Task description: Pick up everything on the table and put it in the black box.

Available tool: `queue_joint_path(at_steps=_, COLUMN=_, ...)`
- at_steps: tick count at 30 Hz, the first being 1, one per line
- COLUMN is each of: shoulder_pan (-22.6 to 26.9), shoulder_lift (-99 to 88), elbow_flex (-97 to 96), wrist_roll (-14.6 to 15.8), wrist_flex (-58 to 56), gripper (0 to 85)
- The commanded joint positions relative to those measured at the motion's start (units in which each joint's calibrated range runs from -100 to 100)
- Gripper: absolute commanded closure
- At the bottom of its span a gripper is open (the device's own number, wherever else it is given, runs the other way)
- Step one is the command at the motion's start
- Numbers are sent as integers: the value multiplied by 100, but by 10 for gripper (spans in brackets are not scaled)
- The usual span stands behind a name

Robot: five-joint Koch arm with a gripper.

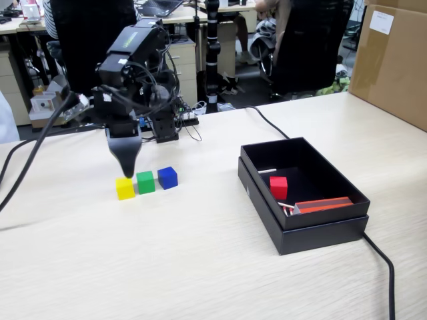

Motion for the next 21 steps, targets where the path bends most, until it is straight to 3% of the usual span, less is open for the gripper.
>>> queue_joint_path(at_steps=1, shoulder_pan=-73, shoulder_lift=252, elbow_flex=241, wrist_roll=-68, wrist_flex=242, gripper=392)
queue_joint_path(at_steps=11, shoulder_pan=-93, shoulder_lift=1089, elbow_flex=468, wrist_roll=-132, wrist_flex=251, gripper=435)
queue_joint_path(at_steps=21, shoulder_pan=-107, shoulder_lift=1594, elbow_flex=785, wrist_roll=-83, wrist_flex=683, gripper=702)
